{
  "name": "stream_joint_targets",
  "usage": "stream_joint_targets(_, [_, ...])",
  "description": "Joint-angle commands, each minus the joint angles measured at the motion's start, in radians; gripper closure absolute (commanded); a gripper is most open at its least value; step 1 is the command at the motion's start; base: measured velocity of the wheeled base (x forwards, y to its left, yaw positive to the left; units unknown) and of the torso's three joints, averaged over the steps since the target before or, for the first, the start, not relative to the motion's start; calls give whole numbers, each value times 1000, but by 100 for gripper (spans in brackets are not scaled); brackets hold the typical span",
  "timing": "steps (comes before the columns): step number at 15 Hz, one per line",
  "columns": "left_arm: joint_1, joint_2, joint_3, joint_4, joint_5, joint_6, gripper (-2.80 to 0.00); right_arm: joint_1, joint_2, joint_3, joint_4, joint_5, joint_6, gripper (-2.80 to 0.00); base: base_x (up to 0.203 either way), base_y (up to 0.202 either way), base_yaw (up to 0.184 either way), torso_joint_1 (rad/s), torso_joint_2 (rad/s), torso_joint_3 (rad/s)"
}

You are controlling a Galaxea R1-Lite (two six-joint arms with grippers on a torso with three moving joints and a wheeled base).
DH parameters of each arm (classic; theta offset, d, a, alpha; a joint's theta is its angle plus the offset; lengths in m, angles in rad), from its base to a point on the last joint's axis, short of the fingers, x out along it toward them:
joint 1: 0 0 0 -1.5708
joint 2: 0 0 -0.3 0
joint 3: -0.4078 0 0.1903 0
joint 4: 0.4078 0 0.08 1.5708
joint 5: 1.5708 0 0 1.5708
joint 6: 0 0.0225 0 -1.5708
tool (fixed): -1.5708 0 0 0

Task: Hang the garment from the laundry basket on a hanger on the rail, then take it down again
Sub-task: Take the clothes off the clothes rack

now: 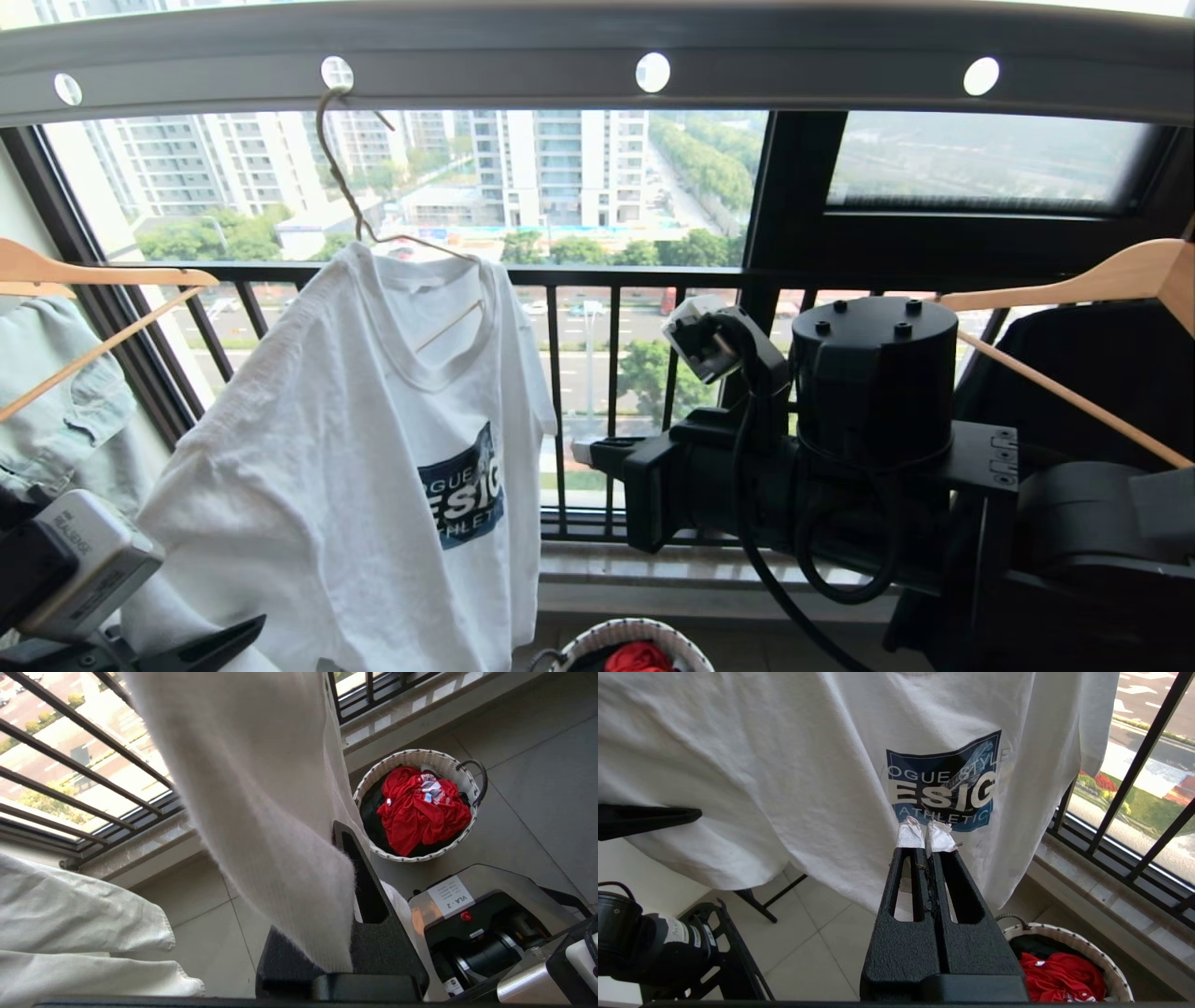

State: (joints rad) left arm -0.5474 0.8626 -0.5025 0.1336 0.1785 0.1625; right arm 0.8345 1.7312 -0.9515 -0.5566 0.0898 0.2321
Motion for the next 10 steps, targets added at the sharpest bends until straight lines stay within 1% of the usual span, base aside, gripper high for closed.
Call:
stream_joint_targets(1, [0, -62, -5, 21, 11, 0, 0, 0, 8, -1, -5, 1, 0, 0, 0, 0, 0, 0, 0, 0])
stream_joint_targets(3, [0, -126, -7, 142, 51, -2, 0, 0, 8, -3, -4, 1, 0, 0, 0, 0, 0, 0, 0, 0])
stream_joint_targets(6, [30, -192, -1, 296, 62, -39, 0, 0, 8, -3, -3, 1, 0, 0, 0, 0, 0, 0, 0, 0])
stream_joint_targets(10, [39, -212, 58, 314, 62, -42, 0, 0, 8, -3, -3, 1, 0, 0, 0, 0, 0, 0, 0, 0])
